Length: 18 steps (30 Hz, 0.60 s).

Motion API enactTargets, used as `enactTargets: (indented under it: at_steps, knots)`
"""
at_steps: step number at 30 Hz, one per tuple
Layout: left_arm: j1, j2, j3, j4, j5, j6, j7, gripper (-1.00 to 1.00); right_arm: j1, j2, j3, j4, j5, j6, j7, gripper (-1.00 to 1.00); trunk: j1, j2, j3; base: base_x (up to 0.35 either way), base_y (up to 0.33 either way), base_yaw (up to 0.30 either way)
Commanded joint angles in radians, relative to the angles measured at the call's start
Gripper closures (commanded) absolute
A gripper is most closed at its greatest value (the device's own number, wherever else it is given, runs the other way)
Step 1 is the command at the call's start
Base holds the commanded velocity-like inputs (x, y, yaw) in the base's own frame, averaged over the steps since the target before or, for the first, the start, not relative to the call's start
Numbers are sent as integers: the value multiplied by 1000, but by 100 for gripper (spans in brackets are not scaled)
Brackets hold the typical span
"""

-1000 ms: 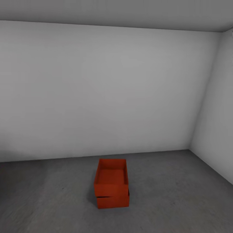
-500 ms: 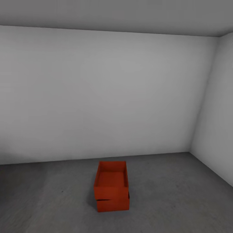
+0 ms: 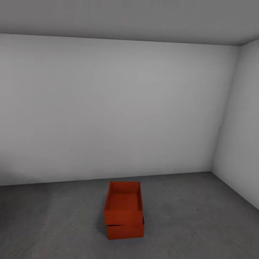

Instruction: Move the two storage containers from the living room to the garage. In the garage, place one container on the floor and stack the other container on top of it (either order is fine).

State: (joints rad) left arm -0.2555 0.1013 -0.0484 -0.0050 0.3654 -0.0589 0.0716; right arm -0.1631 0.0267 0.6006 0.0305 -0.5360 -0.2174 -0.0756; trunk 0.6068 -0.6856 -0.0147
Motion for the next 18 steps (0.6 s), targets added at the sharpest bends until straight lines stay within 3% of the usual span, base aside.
enactTargets:
  at_steps: [1, 4, 10, 18]
  knots:
    - [-1, 0, -5, 0, 6, -2, 2, -100, -1, 1, 8, 3, -8, -5, -1, -100, 0, -1, 0, 0, 0, 0]
    - [-1, 0, -5, 0, 6, -2, 2, -100, -1, 1, 8, 3, -9, -5, -1, -100, 0, -1, 1, 0, 0, 0]
    - [15, 32, -4, -9, -4, -5, 1, -100, 2, 7, 12, 2, 0, -2, -8, -100, 0, -1, 1, 0, 0, 0]
    - [15, 28, -4, -12, -3, -7, 0, -100, 5, -8, 8, 2, -2, -2, -9, -100, 0, -1, 1, 0, 0, 0]
